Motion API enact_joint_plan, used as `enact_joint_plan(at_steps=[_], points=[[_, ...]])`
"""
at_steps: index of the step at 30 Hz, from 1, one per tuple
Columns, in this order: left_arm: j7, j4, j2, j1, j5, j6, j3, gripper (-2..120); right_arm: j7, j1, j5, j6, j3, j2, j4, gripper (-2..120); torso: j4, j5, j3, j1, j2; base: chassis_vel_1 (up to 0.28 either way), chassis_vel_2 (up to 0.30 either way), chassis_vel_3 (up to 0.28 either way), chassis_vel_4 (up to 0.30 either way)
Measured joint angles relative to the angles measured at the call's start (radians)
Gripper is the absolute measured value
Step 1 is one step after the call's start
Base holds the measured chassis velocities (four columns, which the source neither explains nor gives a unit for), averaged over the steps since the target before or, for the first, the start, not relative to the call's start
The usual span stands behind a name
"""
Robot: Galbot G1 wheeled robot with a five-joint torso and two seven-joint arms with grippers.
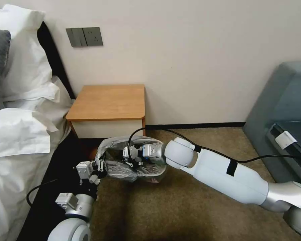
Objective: Pick up the garbage bag from the table and place it over the trash can.
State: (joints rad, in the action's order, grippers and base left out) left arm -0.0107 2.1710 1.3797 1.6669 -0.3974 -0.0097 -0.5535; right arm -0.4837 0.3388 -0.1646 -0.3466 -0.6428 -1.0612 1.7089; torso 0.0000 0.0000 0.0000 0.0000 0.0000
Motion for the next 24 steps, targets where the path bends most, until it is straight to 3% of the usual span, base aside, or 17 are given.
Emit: enact_joint_plan(at_steps=[10,24], points=[[-0.045,0.008,0.004,0.020,0.128,-0.058,0.000,8,0.109,-0.001,0.021,-0.097,-0.045,-0.008,-0.006,0,0.0000,-0.0001,0.000,0.000,0.000,0.000,0.000,0.000,0.000],[-0.061,0.039,0.007,0.039,0.162,-0.066,-0.001,8,0.199,0.003,0.058,-0.212,-0.082,-0.031,-0.003,0,0.0000,0.0000,0.000,0.000,0.000,0.000,0.000,0.000,0.000]])
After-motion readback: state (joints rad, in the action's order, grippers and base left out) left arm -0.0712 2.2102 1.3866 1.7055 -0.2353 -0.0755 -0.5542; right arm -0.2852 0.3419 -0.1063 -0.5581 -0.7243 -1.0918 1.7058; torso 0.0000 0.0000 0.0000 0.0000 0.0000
